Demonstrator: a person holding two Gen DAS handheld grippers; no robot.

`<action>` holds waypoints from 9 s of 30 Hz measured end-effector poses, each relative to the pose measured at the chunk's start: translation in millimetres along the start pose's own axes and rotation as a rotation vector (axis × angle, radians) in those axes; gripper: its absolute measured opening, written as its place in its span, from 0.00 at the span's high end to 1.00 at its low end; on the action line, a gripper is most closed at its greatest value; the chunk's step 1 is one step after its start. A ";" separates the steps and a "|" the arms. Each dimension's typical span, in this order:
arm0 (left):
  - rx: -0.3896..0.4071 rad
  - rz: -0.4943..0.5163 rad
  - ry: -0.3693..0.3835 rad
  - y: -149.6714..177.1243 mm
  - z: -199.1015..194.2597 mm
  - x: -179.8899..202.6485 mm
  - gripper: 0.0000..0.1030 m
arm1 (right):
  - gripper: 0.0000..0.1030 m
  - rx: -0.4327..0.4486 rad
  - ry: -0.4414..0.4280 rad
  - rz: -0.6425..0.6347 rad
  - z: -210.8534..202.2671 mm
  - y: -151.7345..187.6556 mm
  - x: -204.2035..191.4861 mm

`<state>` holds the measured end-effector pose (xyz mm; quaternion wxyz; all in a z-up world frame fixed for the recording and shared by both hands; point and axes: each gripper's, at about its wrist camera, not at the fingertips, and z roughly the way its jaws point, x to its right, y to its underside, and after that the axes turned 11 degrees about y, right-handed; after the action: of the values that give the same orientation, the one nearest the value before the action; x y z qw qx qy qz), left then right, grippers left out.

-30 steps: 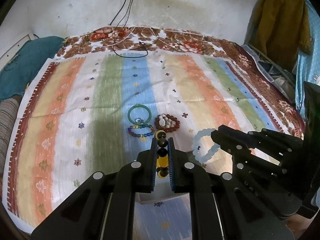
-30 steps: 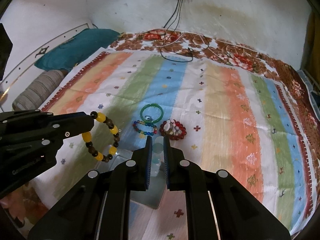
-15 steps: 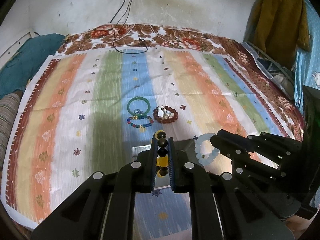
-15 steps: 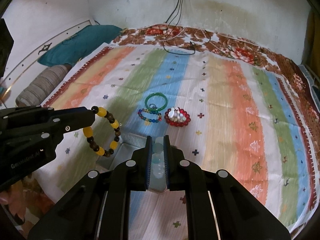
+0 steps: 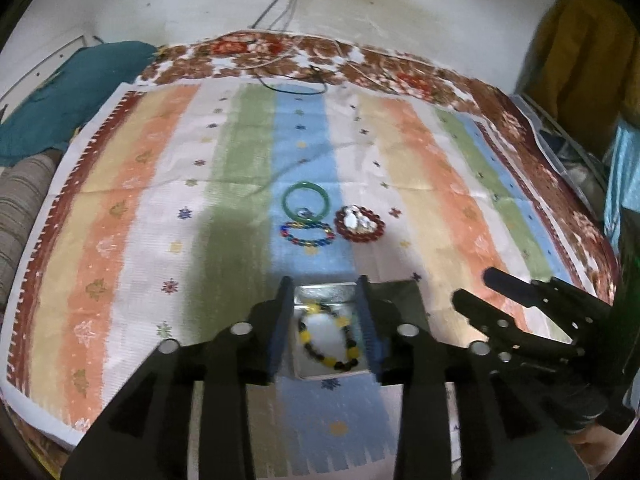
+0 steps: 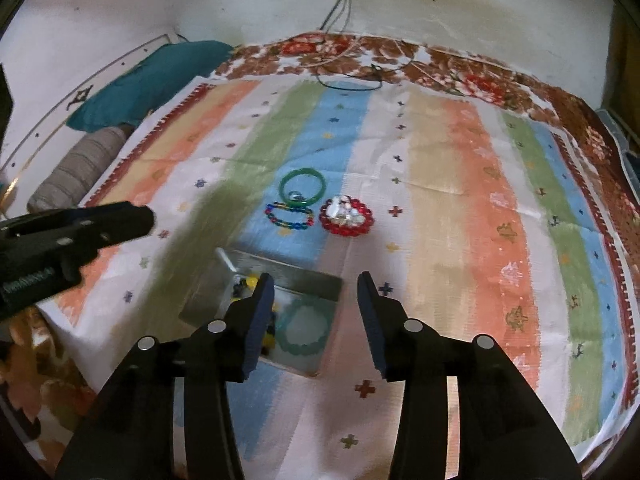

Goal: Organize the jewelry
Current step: 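Open both tools to release the bracelets into the tin, then move both tools back to the remaining bracelets, then grasp the multicolour bracelet with left tool while right tool grasps red bracelet, then carry both bracelets toward the silver tin, then open both tools over the tin to drop the bracelets inside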

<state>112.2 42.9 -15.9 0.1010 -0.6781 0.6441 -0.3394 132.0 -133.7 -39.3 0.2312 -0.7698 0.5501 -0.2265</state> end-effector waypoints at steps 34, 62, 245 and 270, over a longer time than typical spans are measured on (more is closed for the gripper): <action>-0.097 -0.044 -0.112 -38.3 77.2 -47.5 0.21 | 0.26 -0.079 0.081 0.086 65.8 -40.9 31.7; -0.183 -0.047 -0.093 -54.9 138.3 -62.4 0.20 | 0.26 -0.131 0.094 0.076 122.7 -58.1 31.3; -0.023 0.122 0.020 -17.6 17.7 17.4 0.91 | 0.86 0.083 0.010 0.008 -7.0 -22.7 -2.0; -0.042 0.047 -0.063 -5.8 20.3 1.6 0.58 | 0.59 0.044 0.037 0.019 -2.0 -9.6 9.1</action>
<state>128.8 36.2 -27.3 0.1146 -0.6751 0.6633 -0.3018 140.7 -139.8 -31.1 0.2400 -0.7551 0.5564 -0.2504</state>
